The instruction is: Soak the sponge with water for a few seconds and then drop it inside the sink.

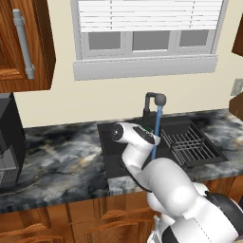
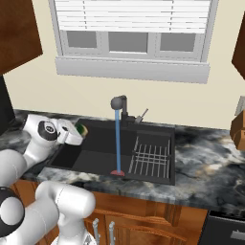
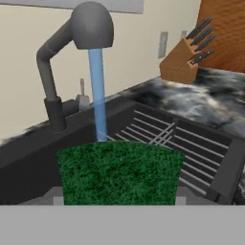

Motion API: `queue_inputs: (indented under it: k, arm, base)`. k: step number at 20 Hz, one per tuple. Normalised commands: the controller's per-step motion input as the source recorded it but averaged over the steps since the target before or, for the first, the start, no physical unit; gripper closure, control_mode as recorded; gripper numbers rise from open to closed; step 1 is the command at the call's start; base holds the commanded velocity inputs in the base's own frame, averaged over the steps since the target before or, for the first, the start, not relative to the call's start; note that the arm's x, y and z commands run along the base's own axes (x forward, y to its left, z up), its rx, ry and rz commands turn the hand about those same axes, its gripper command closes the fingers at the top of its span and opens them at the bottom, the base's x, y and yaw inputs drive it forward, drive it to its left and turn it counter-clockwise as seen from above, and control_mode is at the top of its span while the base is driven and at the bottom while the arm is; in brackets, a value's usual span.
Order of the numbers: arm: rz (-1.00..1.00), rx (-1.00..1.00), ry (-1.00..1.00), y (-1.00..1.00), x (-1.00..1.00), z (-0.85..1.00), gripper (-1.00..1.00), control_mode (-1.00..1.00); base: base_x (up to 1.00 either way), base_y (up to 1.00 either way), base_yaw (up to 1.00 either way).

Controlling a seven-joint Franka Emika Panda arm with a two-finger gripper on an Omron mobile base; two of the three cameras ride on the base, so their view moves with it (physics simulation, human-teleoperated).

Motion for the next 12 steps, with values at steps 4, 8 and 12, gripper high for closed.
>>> queue_inputs:
  k: [4, 8, 12]
  arm:
    - [-0.13, 0.04, -0.04, -0.18, -0.02, 0.01, 1.0, -1.0]
    - [-0.13, 0.03, -0.04, -0.12, 0.0, 0.0, 1.0, -1.0]
    - [-0.12, 0.05, -0.04, -0.11, -0.13, 0.0, 1.0, -1.0]
  base:
    - [0.0, 0.0, 0.0]
    - [0.0, 0.0, 0.0]
    - [0.0, 0.0, 0.0]
